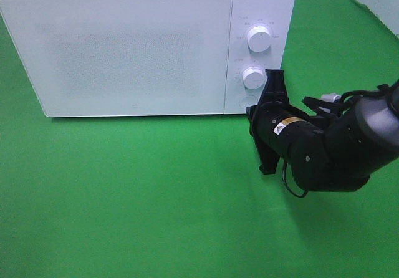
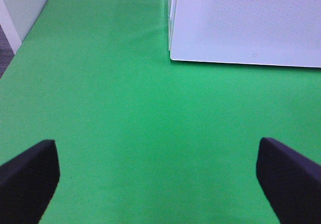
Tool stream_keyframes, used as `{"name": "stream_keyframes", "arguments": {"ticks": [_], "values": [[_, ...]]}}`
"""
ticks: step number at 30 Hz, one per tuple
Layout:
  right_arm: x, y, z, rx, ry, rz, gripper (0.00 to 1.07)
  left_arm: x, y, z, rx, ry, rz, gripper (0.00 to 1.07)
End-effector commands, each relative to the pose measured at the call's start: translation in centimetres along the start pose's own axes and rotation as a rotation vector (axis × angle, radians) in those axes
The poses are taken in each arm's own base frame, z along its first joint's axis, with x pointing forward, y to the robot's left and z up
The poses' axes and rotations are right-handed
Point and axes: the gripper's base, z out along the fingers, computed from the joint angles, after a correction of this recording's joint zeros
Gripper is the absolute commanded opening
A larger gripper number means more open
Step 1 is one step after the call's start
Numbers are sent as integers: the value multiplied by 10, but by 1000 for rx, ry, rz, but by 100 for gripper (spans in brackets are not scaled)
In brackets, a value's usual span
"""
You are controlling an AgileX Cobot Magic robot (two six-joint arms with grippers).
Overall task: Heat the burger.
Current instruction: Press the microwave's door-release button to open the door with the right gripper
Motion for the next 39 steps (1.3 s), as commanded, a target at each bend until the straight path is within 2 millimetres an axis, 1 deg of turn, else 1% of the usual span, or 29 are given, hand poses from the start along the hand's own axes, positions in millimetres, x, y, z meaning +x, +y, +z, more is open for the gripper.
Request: {"name": "stream_keyframes", "arguments": {"ticks": [1, 3, 6, 8, 9, 13, 16, 21, 24, 26, 27, 35, 37, 39], "values": [[-2, 3, 9, 1, 3, 1, 0, 0, 0, 0, 11, -8, -1, 100], [-6, 3, 21, 5, -5, 0, 0, 0, 0, 0, 11, -8, -1, 100], [-7, 3, 23, 4, -6, 0, 0, 0, 0, 0, 11, -8, -1, 100], [-8, 5, 30, 8, -11, 6, 0, 0, 0, 0, 11, -8, -1, 100], [-8, 5, 30, 8, -11, 6, 0, 0, 0, 0, 11, -8, -1, 100], [-6, 6, 36, 0, -10, 6, 0, 0, 0, 0, 11, -8, -1, 100], [-4, 4, 45, 0, -11, 9, 0, 0, 0, 0, 11, -8, -1, 100], [-3, 7, 48, -13, -15, 12, 0, 0, 0, 0, 11, -8, -1, 100], [-7, 12, 51, -28, -35, -5, 0, 0, 0, 0, 11, -8, -1, 100], [-8, 15, 51, -48, -54, -1, 0, 0, 0, 0, 11, -8, -1, 100], [-9, 18, 51, -86, -66, -11, 0, 0, 0, 0, 11, -8, -1, 100], [-11, 24, 51, -151, -82, -7, 0, 0, 0, 0, 11, -8, -1, 100], [-12, 30, 49, -205, -95, -4, 0, 0, 0, 0, 11, -8, -1, 100], [-12, 32, 50, -220, -97, -2, 0, 0, 0, 0, 11, -8, -1, 100]]}}
